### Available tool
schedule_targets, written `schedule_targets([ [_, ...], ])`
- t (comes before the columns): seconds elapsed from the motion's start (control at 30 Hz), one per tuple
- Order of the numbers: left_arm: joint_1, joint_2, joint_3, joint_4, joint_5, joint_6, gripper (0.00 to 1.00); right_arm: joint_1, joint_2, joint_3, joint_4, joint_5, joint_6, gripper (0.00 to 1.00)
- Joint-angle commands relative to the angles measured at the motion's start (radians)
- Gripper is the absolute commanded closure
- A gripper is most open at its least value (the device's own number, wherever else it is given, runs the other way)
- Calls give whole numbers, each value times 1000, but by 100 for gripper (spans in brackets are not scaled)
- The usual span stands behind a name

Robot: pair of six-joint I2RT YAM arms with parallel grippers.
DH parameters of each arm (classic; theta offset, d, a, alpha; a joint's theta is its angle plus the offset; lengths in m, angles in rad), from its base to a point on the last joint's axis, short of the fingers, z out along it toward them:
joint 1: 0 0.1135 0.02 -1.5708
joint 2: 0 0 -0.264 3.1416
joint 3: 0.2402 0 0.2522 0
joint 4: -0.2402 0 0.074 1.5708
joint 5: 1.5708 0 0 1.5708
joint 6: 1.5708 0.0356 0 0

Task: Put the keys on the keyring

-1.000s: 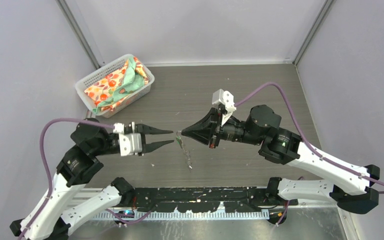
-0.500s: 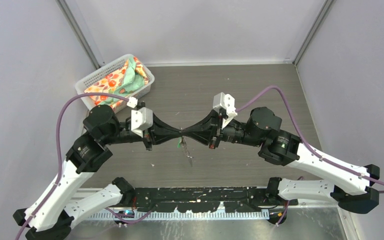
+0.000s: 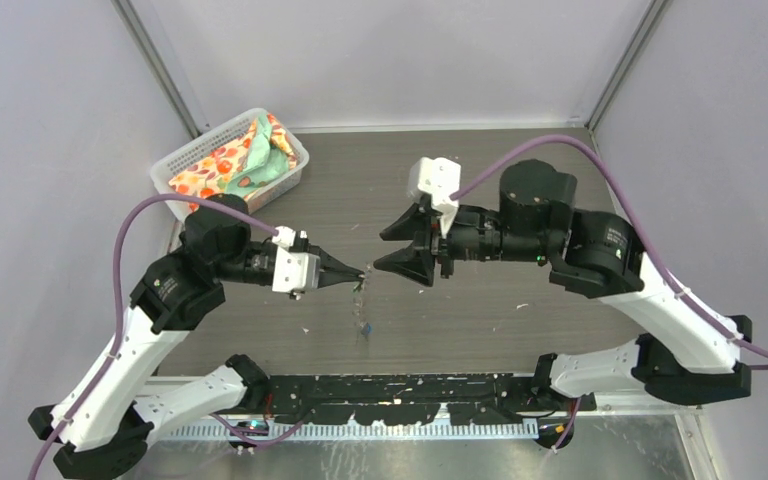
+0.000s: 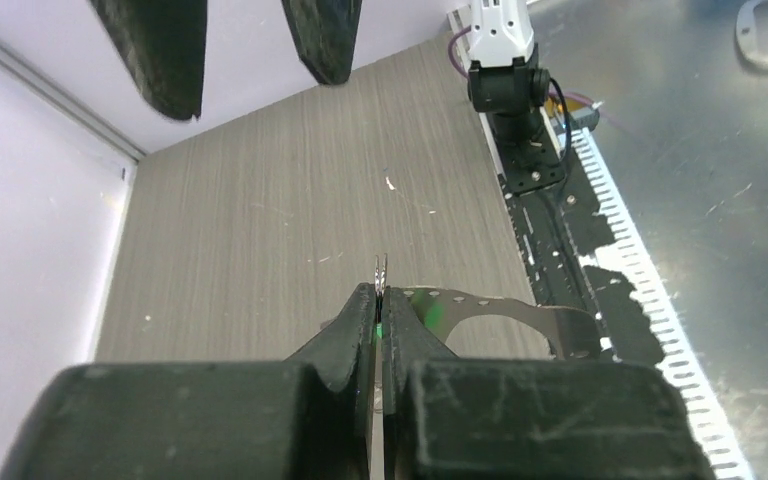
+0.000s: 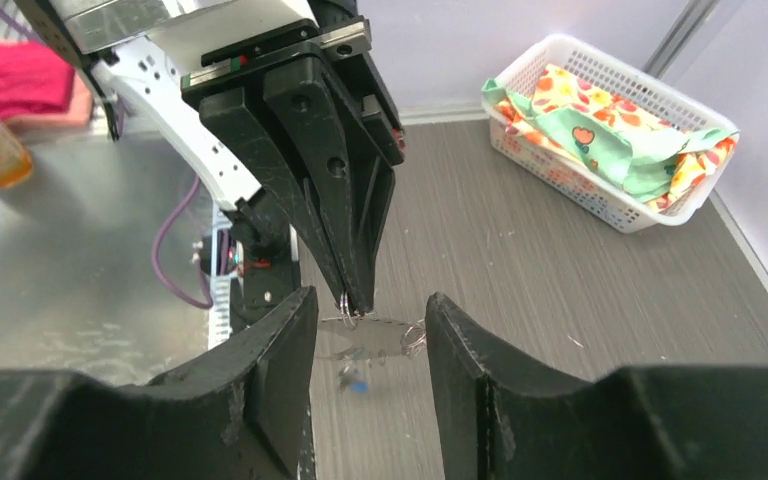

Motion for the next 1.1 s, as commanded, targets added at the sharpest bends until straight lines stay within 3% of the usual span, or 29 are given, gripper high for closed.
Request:
schedule_targets([
  [0.0,3,38,87,-108,42,192,100,3,158,203,-388,-44,-122,51],
  [0.43,3,67,116,-99,37,157,100,4,234,279,-403,-59,-149,58],
  [0.77,3,63,111,-90,69,138,100,6,226,223,-318,-41,-143,62],
  [0.93,3,59,98,-56,60,105,100,5,226,196,-271,-70,-136,75],
  [1.03,3,56,96,-32,48,85,100,5,231,195,-291,-65,-146,98],
  [1.07,3,54,95,-32,47,85,100,5,226,190,-287,-57,-147,99],
])
